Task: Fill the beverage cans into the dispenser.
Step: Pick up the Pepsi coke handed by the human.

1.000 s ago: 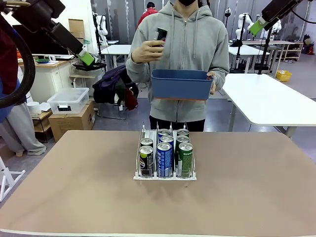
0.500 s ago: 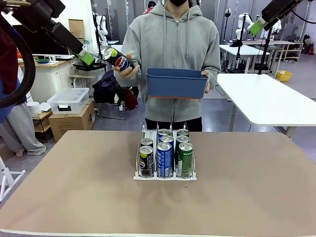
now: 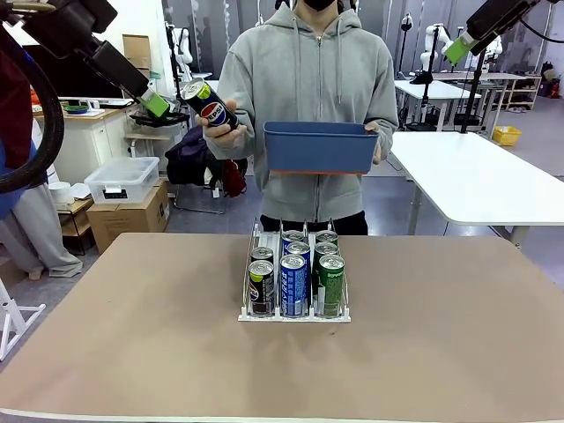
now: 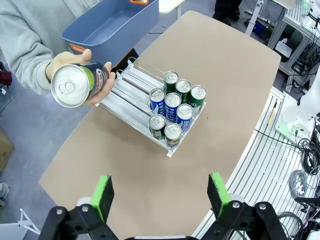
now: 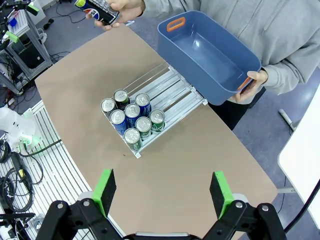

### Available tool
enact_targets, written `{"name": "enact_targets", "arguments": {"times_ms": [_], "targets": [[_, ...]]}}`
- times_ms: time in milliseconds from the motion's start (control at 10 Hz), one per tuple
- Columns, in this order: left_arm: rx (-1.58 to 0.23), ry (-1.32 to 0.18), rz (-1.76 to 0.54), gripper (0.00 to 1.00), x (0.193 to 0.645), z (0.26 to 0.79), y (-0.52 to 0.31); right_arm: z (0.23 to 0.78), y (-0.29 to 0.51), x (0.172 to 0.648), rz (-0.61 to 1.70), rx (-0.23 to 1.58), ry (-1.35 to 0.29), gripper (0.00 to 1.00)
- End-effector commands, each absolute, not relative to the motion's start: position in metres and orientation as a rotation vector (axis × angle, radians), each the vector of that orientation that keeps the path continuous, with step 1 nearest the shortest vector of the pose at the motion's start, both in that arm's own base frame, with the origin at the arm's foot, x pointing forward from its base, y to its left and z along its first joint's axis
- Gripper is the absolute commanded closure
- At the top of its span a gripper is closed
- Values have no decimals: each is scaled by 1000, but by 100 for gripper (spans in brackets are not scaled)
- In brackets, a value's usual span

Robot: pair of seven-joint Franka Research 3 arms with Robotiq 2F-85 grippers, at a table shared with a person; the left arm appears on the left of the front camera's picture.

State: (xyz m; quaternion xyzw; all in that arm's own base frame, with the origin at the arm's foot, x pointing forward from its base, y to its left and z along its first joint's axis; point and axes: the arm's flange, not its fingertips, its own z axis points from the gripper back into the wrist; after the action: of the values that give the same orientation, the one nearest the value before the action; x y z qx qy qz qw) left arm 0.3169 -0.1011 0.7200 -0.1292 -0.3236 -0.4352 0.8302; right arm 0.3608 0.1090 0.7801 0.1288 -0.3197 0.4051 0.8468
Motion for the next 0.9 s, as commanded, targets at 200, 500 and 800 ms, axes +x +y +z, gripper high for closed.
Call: {"name": "enact_targets", "arguments": {"times_ms": [200, 500, 800], "targets": [[-269, -684, -924, 0, 317, 719, -101, 779, 109, 360, 855, 274, -674, 0], [-269, -684, -924, 0, 317, 719, -101, 779, 109, 360, 855, 274, -674, 0], [-269, -684, -924, 0, 317, 719, -101, 779, 109, 360, 855, 274, -674, 0]]}}
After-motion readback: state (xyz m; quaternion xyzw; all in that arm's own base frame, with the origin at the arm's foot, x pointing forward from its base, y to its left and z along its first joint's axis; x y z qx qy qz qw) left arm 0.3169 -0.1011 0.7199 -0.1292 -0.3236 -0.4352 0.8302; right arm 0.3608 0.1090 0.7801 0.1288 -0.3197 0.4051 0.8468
